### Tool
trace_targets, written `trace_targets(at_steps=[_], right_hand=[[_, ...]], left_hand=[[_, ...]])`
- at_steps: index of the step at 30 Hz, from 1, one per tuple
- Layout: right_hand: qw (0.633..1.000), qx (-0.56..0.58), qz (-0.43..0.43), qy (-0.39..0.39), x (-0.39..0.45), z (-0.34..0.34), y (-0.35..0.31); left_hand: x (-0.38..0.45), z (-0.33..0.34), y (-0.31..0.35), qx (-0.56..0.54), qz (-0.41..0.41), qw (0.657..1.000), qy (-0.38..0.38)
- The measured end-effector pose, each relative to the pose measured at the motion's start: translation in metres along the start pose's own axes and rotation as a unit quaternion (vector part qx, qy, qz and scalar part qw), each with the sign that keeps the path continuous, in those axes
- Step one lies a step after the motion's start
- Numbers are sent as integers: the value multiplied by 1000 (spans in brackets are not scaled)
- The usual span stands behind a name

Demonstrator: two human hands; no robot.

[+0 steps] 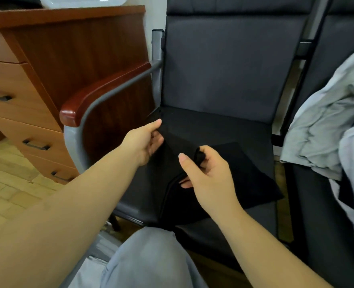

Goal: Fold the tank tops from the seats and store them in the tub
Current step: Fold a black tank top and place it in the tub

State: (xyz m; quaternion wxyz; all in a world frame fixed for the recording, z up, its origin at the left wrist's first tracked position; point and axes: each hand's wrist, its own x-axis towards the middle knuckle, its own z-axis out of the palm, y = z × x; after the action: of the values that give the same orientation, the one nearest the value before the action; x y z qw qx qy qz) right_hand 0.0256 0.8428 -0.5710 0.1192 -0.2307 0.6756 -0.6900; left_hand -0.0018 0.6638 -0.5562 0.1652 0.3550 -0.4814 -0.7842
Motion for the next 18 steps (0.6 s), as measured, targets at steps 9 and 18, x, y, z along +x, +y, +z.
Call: trace_targets(at_steps=[9,18], right_hand=[[990,-3,14,142,5,-87,6],[952,-190,101,220,-1,-163,53]], left_hand=[[-12,101,-30,13,-19,998,-54],[-11,156,-85,97,-50,991,-76]])
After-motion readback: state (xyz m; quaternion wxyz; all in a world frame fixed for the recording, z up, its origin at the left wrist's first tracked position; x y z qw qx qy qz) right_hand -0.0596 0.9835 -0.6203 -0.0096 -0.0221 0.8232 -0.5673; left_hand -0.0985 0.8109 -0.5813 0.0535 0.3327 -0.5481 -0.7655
